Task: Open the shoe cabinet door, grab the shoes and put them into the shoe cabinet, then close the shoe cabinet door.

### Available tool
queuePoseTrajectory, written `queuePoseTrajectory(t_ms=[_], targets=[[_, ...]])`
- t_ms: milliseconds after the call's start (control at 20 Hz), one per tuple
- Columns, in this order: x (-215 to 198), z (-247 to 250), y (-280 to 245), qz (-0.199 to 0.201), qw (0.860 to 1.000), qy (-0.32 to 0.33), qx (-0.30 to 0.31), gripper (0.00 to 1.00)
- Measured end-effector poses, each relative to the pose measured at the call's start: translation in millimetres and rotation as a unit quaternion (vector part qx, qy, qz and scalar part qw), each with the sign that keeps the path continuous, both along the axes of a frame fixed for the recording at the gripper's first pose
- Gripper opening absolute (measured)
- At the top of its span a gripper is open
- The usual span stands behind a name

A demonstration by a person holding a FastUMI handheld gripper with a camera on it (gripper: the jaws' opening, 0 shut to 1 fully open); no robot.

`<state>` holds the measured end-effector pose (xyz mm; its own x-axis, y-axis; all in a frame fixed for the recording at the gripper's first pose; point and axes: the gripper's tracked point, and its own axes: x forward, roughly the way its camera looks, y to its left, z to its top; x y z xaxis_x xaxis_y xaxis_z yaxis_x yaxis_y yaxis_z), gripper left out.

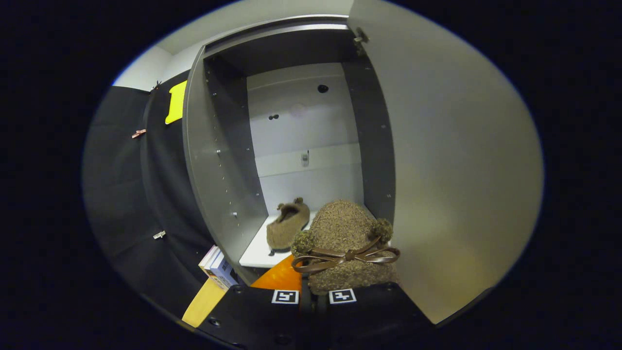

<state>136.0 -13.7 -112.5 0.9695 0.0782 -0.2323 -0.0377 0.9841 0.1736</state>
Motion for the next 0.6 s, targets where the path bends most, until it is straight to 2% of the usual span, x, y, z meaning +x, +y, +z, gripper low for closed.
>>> queuePoseTrajectory(t_ms=[100,250,450,600], targets=[[40.5,15.1,3.7,-0.003,1.000,-0.014,-0.001,0.08],[103.4,15.1,1.5,-0.014,1.000,0.003,-0.007,0.08],[172.1,-15.3,-8.7,-0.040,0.998,0.048,0.001,0.08],[209.6,-55.7,-18.8,-0.059,0.994,0.086,-0.013,0.08]])
